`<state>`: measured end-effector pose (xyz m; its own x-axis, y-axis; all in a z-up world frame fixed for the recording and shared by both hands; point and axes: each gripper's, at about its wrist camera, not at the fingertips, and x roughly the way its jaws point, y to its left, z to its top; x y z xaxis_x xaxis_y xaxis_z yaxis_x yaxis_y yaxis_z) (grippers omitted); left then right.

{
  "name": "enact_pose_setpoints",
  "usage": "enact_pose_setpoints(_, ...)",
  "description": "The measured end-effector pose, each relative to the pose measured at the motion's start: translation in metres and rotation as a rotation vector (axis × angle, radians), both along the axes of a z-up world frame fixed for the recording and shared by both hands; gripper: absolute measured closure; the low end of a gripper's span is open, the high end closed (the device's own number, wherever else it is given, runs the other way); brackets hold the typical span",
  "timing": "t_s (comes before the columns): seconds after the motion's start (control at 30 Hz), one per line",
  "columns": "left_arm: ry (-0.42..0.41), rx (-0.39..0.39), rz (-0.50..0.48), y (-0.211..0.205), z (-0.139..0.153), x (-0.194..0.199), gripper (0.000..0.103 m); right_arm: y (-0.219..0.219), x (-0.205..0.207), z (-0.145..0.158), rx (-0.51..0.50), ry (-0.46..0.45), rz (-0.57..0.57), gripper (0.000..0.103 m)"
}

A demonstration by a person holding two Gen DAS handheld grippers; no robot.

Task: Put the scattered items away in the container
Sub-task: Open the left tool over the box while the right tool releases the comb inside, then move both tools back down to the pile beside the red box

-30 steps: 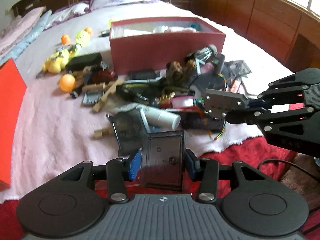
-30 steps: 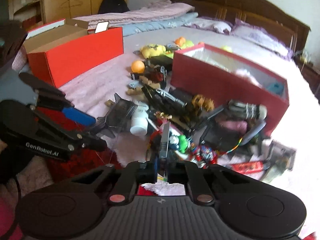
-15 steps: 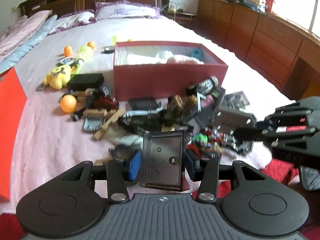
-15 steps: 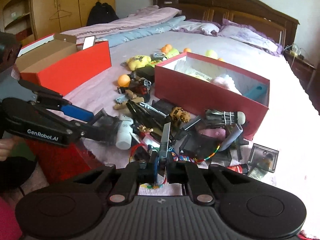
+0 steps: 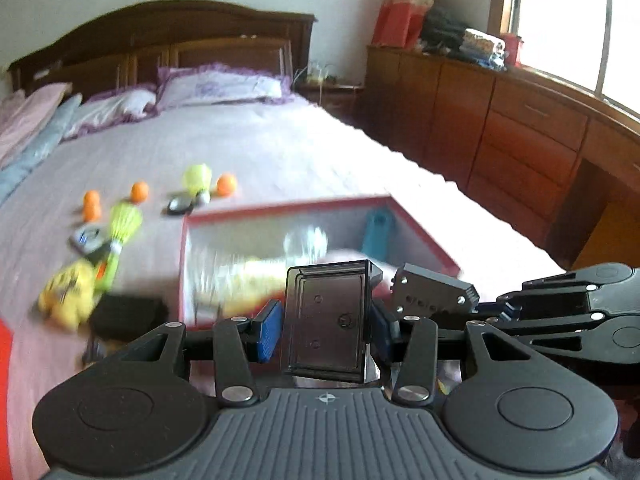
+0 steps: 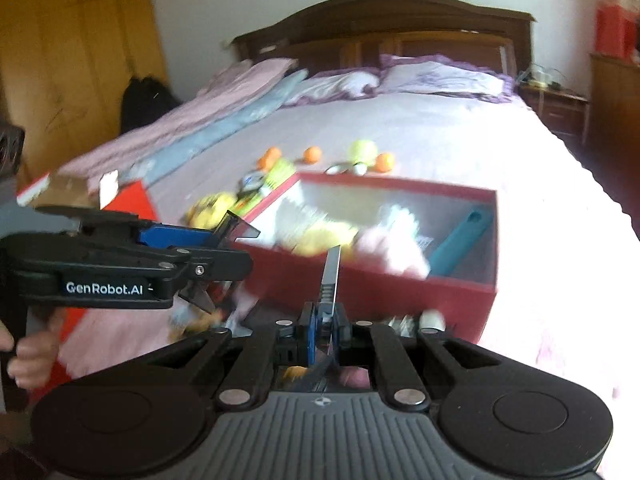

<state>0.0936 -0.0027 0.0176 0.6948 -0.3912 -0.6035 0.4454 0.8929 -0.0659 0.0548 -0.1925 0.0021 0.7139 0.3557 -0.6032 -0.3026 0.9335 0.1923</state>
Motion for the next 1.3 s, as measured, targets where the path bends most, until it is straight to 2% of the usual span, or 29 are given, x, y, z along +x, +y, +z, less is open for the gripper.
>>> enact_pose_setpoints(0.13, -0.002, 0.027, 0.004, -0.018, -0.001, 0.043, 0.056, -0.006, 0.041, 0.0, 0.006, 0.003, -0.07, 0.094)
enact_pose_setpoints(0.23, 0.038, 0.042, 0.022, -0.026, -0.008, 0.07, 0.056, -0.006, 0.069, -0.005, 0.004, 0.016, -0.123, 0.094)
enact_pose_setpoints(0.33, 0.067, 0.071, 0.04, -0.03, -0.016, 0.084, 0.055, -0.009, 0.085, -0.011, 0.027, 0.046, -0.174, 0.083)
enact_pose_setpoints(0.47, 0.08, 0.087, 0.057, -0.027, -0.022, 0.084, 0.053, -0.011, 0.086, -0.018, 0.047, 0.061, -0.192, 0.078)
enact_pose_setpoints(0.5, 0.081, 0.086, 0.058, -0.025, -0.023, 0.082, 0.052, -0.012, 0.084, -0.019, 0.051, 0.06, -0.195, 0.076)
enact_pose_setpoints(0.57, 0.083, 0.086, 0.062, -0.022, -0.024, 0.078, 0.043, -0.014, 0.078, -0.021, 0.067, 0.06, -0.21, 0.067)
enact_pose_setpoints(0.7, 0.069, 0.073, 0.078, -0.01, -0.02, 0.062, 0.037, -0.021, 0.055, -0.021, 0.115, 0.059, -0.227, 0.065)
enact_pose_setpoints(0.77, 0.054, 0.067, 0.082, -0.003, -0.018, 0.048, 0.028, -0.021, 0.037, -0.021, 0.114, 0.052, -0.208, 0.061)
enact_pose_setpoints(0.97, 0.045, 0.067, 0.103, 0.021, -0.021, -0.006, 0.02, -0.012, -0.014, -0.029, 0.045, 0.073, -0.116, 0.055)
enact_pose_setpoints(1.13, 0.09, 0.077, 0.146, 0.038, -0.032, -0.043, 0.018, -0.004, -0.046, -0.039, 0.027, 0.124, -0.074, 0.051)
enact_pose_setpoints(1.3, 0.143, 0.092, 0.202, 0.048, -0.042, -0.068, 0.016, 0.004, -0.063, -0.052, 0.024, 0.176, -0.079, 0.047)
